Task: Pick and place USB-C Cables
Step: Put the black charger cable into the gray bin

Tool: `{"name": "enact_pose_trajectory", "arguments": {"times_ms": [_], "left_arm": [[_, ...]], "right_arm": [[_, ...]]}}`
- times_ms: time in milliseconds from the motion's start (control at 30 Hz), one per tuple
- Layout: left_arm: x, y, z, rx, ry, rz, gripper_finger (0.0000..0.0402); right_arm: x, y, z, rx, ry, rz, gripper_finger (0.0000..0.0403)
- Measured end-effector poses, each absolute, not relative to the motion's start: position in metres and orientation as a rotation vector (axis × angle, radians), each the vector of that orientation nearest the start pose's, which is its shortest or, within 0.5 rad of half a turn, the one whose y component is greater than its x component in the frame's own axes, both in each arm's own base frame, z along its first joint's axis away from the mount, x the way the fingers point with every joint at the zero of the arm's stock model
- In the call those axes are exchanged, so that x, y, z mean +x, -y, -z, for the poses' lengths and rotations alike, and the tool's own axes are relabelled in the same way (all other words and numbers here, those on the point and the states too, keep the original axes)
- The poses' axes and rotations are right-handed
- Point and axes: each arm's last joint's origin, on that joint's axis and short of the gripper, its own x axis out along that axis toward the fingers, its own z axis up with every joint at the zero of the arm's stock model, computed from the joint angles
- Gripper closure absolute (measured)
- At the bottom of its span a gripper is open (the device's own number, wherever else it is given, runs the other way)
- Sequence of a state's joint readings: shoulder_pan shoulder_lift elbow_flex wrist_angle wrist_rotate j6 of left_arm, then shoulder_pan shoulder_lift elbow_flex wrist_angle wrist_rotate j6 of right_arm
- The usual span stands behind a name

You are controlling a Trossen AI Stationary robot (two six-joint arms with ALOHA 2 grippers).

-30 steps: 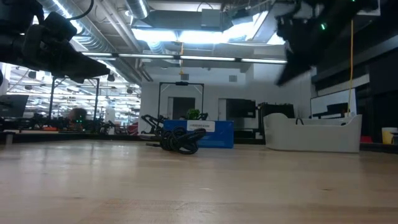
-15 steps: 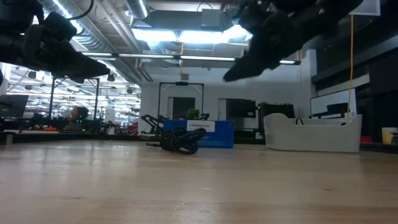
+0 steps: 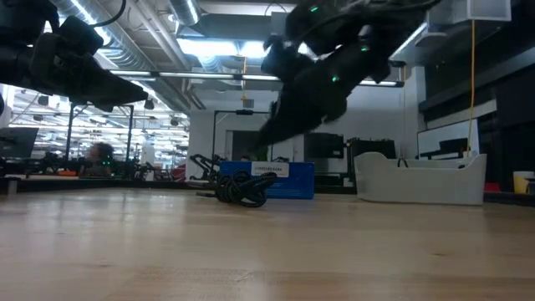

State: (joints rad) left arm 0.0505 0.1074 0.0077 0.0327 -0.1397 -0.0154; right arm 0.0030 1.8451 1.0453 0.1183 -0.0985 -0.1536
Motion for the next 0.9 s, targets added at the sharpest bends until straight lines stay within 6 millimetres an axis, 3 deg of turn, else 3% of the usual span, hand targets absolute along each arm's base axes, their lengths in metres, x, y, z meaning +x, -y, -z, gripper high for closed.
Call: {"name": "enact_pose_trajectory", "arguments": {"times_ms": [133,300,600,900], "left_arm": [[0.103,-0.009,-0.161,-0.012,-0.065,-0.191,0.0296],[0.103,-0.009,-0.161,-0.012,-0.065,-0.191,0.0296],[0.103,-0.009,-0.161,-0.012,-0.065,-0.191,0.0296],[0.103,-0.009,-0.161,-0.012,-0.065,-0.191,0.0296]], "right_arm": [[0.392,-0.002,-0.154,-0.185,-0.816,-0.164,0.0278],[0.407,-0.002,-0.157,-0.237,-0.784,-0.181,0.0278],[0.407,-0.001,-0.144,-0.338,-0.823,-0.228,0.0279],[0.409,0.0,-0.126,-0.315,-0.86,-0.224,0.0284]]}}
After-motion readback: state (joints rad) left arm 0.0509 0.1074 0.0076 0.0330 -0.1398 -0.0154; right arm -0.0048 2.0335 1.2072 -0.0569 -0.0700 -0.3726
